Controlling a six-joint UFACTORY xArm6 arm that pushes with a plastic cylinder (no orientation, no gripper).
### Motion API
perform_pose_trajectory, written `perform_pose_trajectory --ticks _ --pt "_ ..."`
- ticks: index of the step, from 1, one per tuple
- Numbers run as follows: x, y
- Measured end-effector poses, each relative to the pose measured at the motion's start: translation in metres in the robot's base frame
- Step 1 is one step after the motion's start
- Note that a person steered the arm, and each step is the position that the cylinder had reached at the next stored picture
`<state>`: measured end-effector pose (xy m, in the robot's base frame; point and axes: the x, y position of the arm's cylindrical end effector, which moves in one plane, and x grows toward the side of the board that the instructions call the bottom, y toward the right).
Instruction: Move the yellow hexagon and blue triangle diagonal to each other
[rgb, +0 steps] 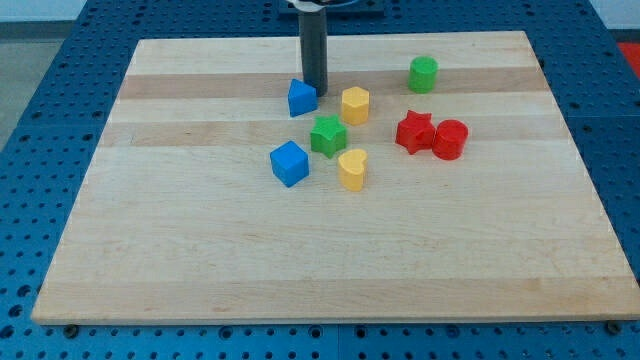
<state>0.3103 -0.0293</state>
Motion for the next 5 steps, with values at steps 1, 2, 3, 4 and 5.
perform_pose_trajectory --ticks 1,2,3,4,5 --pt "0.003 -0.007" --pt "0.010 -0.013" --pt "0.013 -0.019" --pt "-0.001 -0.024" --pt "-0.003 -0.029"
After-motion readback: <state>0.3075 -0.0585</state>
